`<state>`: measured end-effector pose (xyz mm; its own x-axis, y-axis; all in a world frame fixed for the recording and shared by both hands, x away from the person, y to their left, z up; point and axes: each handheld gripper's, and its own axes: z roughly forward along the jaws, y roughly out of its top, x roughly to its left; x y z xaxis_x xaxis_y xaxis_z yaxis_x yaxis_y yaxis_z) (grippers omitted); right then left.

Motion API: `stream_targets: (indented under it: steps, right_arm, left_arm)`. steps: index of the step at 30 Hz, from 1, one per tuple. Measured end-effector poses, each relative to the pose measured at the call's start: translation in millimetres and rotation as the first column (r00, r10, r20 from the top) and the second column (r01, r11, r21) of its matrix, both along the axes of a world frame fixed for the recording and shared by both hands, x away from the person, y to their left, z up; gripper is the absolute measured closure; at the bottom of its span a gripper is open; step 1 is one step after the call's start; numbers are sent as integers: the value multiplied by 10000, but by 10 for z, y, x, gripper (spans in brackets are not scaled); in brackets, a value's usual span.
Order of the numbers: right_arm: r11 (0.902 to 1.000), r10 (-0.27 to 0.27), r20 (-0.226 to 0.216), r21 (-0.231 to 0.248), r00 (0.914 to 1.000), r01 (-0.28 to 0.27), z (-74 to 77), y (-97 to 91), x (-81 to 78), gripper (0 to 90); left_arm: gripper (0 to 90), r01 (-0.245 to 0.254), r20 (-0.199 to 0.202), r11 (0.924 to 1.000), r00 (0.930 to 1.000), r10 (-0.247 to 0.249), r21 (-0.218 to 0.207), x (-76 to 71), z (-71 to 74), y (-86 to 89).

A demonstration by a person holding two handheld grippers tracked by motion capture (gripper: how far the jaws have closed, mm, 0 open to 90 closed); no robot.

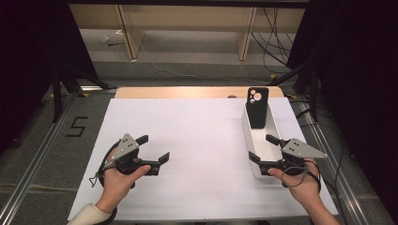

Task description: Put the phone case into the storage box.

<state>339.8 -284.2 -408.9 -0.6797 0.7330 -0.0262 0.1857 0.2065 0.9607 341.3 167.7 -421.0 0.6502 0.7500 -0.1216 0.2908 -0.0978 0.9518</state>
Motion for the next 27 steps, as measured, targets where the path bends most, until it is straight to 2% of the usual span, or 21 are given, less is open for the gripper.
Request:
stream_targets:
  steps: [27]
  right_arm:
    - [10000, -31, 38, -44, 10000, 31, -43, -7, -16, 125]
  left_arm:
    - [0, -5, 6, 10000, 10000, 5, 50, 8, -3, 3]
